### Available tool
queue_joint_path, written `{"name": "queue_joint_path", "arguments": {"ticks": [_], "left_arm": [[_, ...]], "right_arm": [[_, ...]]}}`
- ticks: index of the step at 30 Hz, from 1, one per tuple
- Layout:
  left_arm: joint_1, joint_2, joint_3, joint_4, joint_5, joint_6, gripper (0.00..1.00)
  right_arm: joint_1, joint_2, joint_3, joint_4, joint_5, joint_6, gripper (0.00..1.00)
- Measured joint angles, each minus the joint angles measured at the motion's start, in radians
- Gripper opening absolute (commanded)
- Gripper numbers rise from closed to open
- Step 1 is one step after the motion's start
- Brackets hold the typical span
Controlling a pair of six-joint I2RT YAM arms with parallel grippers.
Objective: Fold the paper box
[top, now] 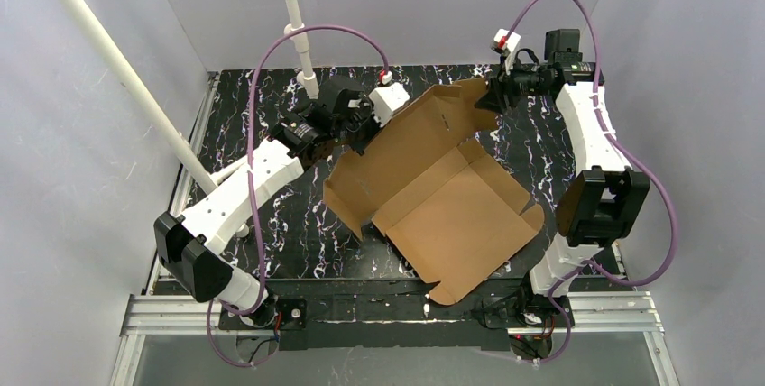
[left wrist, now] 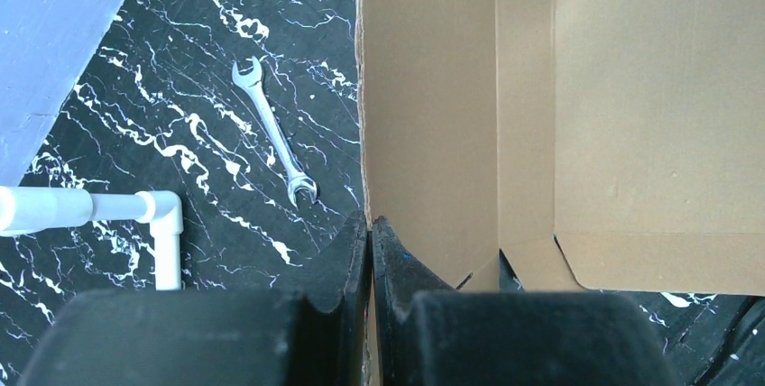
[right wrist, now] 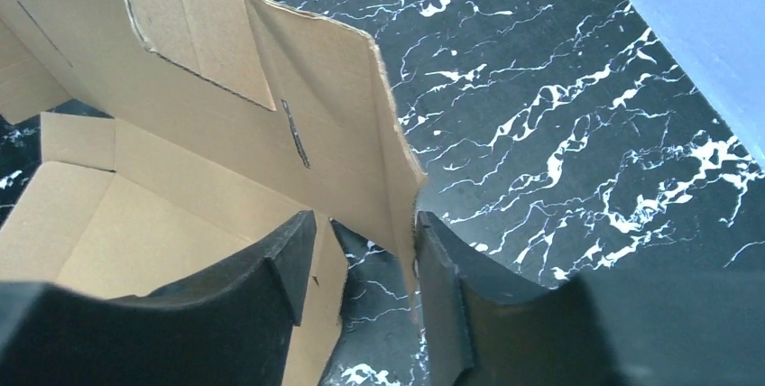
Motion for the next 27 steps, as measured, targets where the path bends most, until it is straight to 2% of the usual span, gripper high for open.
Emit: {"name": "queue_joint_path", "arguments": {"ticks": [2, 5, 13, 20, 23, 27], "left_arm": [[0.005, 0.0, 0.0, 0.0, 0.002, -0.005, 0.0], [0.016, 0.0, 0.0, 0.0, 0.009, -0.017, 0.0], [0.07, -0.005, -0.006, 0.014, 0.088, -0.098, 0.0], [0.14, -0.091, -0.144, 0.129, 0.235, -0.268, 0.0], [0.157, -0.101, -0.172, 0.16, 0.284, -0.345, 0.0], [0.168, -0.101, -0.191, 0.183, 0.322, -0.428, 0.0]], "right_arm": [[0.0, 0.001, 0.0, 0.013, 0.003, -0.007, 0.21], [-0.001, 0.006, 0.0, 0.019, 0.002, -0.02, 0.01], [0.0, 0.032, 0.015, 0.011, -0.027, -0.025, 0.01], [0.014, 0.035, 0.089, -0.021, -0.021, -0.023, 0.01], [0.046, 0.046, 0.143, -0.058, 0.021, -0.043, 0.01], [0.106, 0.109, 0.301, -0.132, 0.104, -0.094, 0.01]]}}
